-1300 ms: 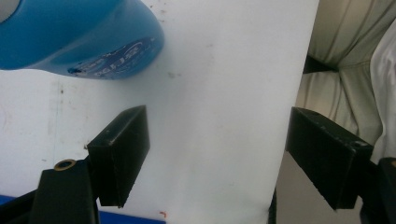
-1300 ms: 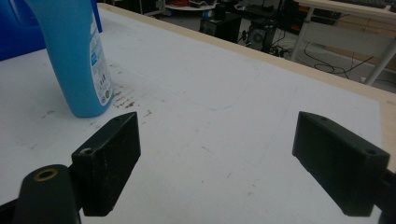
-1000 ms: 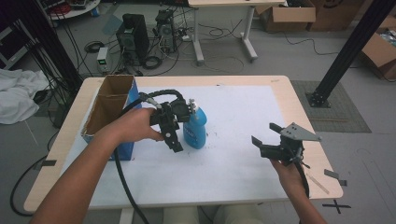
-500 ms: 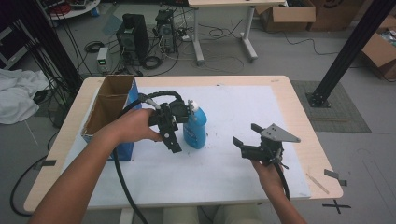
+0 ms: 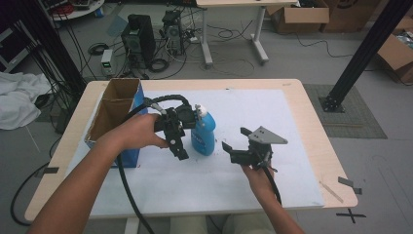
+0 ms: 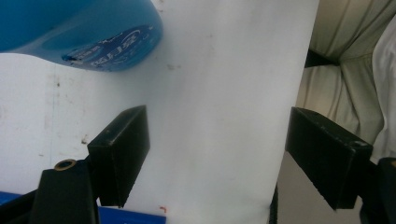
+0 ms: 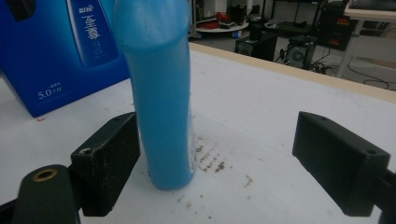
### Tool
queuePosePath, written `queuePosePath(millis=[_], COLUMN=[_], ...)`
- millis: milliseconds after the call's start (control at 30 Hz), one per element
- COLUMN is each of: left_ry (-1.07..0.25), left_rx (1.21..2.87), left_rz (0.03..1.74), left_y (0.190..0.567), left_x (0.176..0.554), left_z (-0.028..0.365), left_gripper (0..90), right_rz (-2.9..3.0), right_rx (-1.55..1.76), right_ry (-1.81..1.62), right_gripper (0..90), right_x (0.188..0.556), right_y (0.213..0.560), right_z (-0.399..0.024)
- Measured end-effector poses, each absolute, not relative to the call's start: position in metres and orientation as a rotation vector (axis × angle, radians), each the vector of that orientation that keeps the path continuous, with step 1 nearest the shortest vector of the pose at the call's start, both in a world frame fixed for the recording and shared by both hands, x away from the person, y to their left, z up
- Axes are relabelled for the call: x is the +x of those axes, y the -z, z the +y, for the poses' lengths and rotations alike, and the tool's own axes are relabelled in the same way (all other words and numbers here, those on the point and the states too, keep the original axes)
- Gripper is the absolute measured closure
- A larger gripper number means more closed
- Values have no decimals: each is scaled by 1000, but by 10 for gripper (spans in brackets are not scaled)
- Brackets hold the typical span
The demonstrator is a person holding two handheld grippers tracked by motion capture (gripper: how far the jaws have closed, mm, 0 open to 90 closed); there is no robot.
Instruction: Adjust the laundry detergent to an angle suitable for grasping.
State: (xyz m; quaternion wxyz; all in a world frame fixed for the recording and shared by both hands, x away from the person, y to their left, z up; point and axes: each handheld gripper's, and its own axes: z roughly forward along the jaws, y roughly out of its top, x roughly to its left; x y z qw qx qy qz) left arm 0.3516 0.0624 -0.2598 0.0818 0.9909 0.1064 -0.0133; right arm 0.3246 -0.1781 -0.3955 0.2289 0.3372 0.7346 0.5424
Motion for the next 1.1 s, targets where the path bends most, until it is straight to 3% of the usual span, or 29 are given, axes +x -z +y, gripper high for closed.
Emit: queuePosePath(millis=[1100], left_ry=[51], left_rx=[2970], left_rz=[313], left_y=[266], left_x=[353], left_z=[68], left_gripper=[227], right_rz=[2081], right_rx=[907], right_ry=[-1549], right_gripper=[148], right_x=[361], right_y=[408], right_z=[-116])
